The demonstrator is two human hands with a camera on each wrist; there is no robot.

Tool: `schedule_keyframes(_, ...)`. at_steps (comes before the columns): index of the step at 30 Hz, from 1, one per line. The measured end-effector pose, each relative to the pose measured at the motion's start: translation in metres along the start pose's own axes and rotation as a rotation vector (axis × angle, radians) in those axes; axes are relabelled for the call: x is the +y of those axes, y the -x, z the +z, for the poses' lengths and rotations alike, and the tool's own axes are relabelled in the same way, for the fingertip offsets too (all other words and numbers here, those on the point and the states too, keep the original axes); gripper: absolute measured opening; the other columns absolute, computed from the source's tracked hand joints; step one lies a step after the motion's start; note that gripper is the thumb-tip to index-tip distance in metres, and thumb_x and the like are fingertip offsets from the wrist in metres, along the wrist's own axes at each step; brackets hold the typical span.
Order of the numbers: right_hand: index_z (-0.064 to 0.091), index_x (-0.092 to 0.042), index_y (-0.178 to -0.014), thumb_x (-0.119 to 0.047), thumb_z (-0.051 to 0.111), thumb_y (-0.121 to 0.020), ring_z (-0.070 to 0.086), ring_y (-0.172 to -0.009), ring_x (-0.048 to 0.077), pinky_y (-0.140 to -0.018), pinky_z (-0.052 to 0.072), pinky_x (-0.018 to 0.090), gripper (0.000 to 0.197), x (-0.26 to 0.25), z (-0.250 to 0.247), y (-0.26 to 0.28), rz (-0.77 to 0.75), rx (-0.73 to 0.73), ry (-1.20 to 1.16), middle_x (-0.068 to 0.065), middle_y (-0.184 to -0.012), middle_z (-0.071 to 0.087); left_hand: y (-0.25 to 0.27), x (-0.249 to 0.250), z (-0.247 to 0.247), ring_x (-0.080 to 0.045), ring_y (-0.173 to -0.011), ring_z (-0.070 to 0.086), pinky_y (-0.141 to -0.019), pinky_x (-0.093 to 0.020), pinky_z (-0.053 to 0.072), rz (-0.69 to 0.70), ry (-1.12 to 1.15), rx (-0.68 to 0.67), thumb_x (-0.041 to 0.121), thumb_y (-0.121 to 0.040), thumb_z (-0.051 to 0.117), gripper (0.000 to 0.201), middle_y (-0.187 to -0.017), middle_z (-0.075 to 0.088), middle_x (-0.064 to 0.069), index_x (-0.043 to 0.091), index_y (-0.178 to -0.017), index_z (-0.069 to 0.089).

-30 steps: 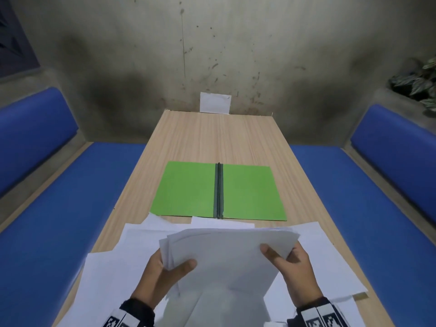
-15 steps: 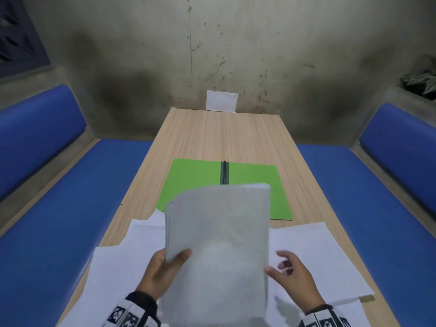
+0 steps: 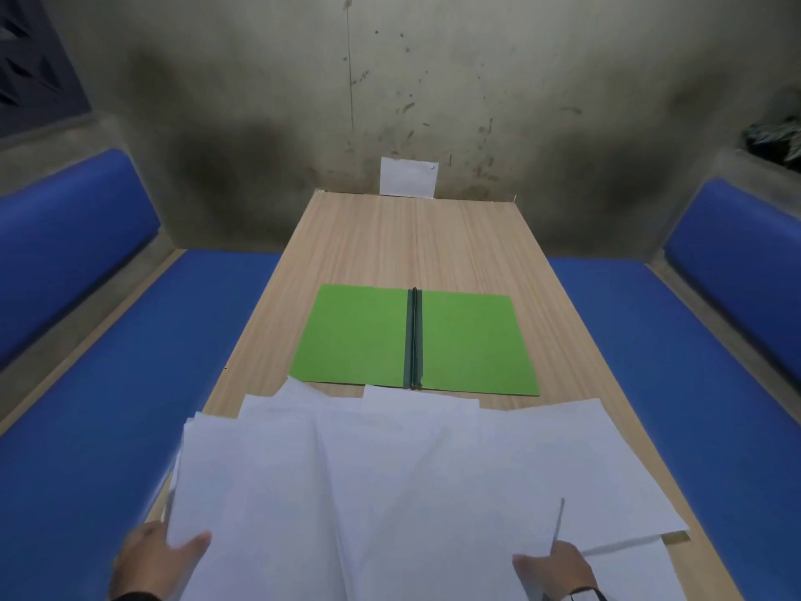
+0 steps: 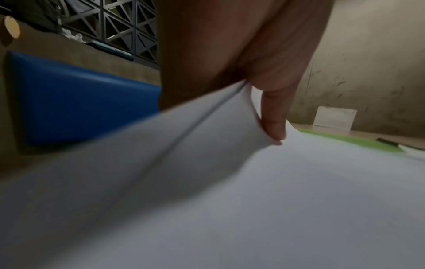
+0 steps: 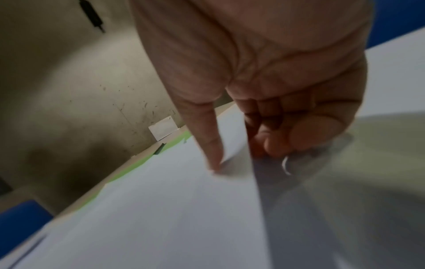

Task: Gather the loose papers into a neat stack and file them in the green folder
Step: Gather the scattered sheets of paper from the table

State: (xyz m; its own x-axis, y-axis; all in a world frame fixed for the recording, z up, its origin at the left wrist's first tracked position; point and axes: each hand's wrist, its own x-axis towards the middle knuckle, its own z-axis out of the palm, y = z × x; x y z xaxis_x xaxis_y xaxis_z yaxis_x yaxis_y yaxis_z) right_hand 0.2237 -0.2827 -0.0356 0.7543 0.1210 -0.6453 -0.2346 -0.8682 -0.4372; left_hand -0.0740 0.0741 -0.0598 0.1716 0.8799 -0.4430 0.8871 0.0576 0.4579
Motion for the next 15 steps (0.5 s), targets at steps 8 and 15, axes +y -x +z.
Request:
schedule_keyframes(8,0.051,-0.014,-0.074,-0.012,0.05,-0.086,0.049,-0.075,0.025,-0.057,0.034,0.027,0.013,-0.024,0.006,0.002,-0.237,0.164,-0.059,0.002,-0.068,0.052,0.012,0.002,0.004,-0.04,-0.108,0.052,-0.096,-0.044,0.043,-0.025,-0.009,0.049,0.023,-0.074,0.07,0.046,-0.116,0.058,-0.026,-0.003,-0.111,0.064)
schedule_keyframes(15,0.055,-0.007,-0.104,-0.019,0.05,-0.088,0.053,-0.094,0.022,-0.074,0.036,0.023,0.02,-0.04,0.043,0.003,-0.284,-0.044,0.004,0.015,-0.117,0.061,0.024,0.011,0.0,-0.037,-0.11,0.056,-0.089,-0.038,0.04,0.057,0.171,-0.019,0.017,-0.081,0.065,0.039,-0.117,0.065,-0.02,0.002,-0.116,0.06)
